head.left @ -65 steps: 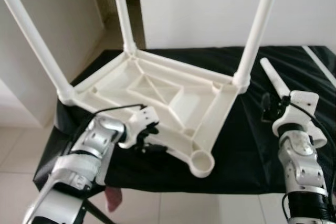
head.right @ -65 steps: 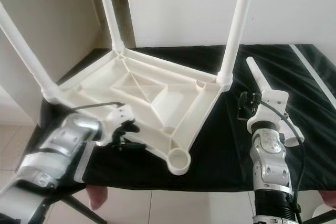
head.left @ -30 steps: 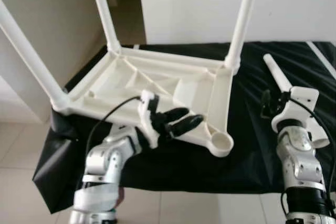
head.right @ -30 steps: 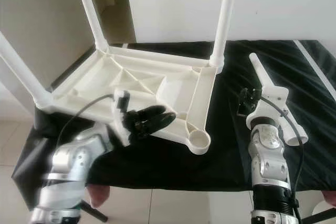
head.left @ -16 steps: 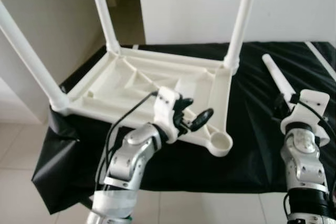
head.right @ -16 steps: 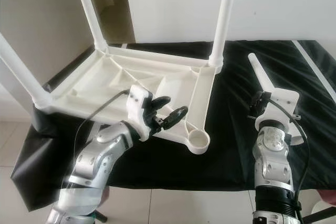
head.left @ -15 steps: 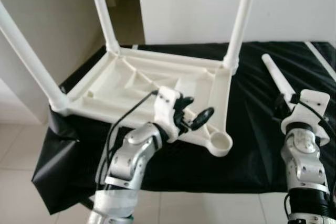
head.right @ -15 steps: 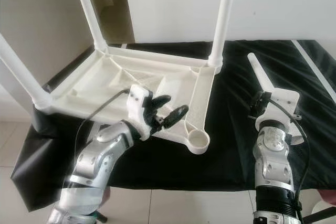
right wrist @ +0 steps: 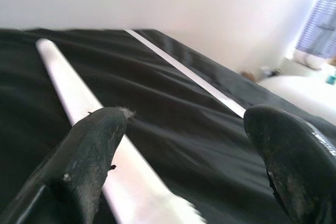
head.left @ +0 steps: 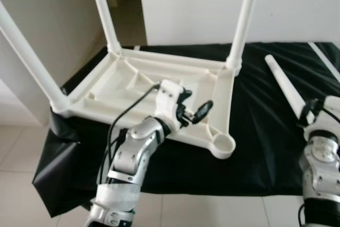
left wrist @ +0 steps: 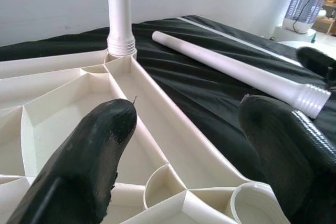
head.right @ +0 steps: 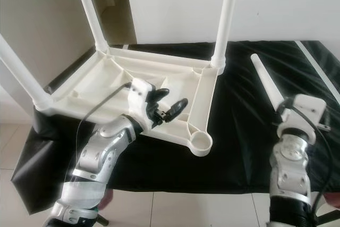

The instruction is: Building children table

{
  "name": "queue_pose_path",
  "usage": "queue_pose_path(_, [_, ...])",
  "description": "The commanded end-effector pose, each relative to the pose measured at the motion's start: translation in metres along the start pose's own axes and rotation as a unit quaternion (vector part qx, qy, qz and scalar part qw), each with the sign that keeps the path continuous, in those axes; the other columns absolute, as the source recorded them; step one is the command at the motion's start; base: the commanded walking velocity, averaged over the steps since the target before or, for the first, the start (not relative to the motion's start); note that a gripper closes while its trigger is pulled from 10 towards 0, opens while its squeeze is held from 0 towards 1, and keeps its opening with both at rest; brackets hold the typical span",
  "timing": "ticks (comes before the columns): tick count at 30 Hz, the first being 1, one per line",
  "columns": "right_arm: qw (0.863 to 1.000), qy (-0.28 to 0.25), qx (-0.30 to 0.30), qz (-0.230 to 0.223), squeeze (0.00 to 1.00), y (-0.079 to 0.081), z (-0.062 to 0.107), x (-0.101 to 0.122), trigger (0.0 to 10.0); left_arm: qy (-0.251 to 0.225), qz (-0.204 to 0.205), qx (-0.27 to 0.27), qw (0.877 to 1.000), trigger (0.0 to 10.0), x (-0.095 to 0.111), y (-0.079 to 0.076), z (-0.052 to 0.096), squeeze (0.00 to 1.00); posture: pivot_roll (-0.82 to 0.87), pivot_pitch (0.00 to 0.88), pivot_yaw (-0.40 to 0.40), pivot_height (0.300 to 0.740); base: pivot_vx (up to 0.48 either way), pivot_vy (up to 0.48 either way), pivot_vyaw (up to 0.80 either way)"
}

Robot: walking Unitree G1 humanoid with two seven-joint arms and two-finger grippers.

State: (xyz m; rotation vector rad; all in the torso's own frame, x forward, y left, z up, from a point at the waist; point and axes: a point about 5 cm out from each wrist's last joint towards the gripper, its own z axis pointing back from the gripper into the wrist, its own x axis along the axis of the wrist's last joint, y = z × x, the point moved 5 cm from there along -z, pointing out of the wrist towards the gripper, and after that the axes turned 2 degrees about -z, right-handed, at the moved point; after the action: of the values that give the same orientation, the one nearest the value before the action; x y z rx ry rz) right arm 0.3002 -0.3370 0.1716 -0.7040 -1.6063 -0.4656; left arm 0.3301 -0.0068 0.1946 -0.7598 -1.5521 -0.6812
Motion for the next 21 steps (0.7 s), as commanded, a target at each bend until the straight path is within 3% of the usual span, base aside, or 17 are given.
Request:
queue_pose_path(1, [0.999, 0.033, -0.007, 0.002, 0.0, -0.008, 0.005, -0.016, 10.0, 0.008, -0.012, -0.006, 1.0, 10.0, 0.0, -0.003, 0.0, 0.0, -0.04, 0.0, 0.042, 0.74, 0.0, 0.0, 0.0])
queue_pose_path(5, [0.998, 0.065, -0.012, -0.007, 0.0, -0.013, 0.011, -0.03, 10.0, 0.016, -0.006, -0.012, 1.0, 10.0, -0.003, -0.006, 0.0, 0.0, -0.04, 0.0, 0.048, 0.74, 0.0, 0.0, 0.0])
queue_pose_path(9, [0.994, 0.108, -0.018, -0.006, 0.0, -0.016, 0.02, -0.048, 10.0, 0.012, 0.029, -0.025, 0.999, 10.0, -0.003, -0.008, 0.0, 0.0, -0.03, 0.0, 0.051, 0.74, 0.0, 0.0, 0.0])
queue_pose_path(18, [0.993, 0.115, -0.021, -0.004, 0.0, -0.019, 0.02, -0.05, 10.0, 0.017, 0.026, -0.01, 0.999, 10.0, -0.005, -0.004, 0.004, 0.0, -0.02, 0.0, 0.042, 0.74, 0.0, 0.0, 0.0])
queue_pose_path(21, [0.992, 0.127, 0.006, -0.023, 0.0, -0.014, 0.015, -0.053, 10.0, 0.016, 0.029, -0.005, 0.999, 10.0, -0.004, -0.002, 0.005, 0.0, -0.02, 0.0, 0.04, 0.74, 0.0, 0.0, 0.0])
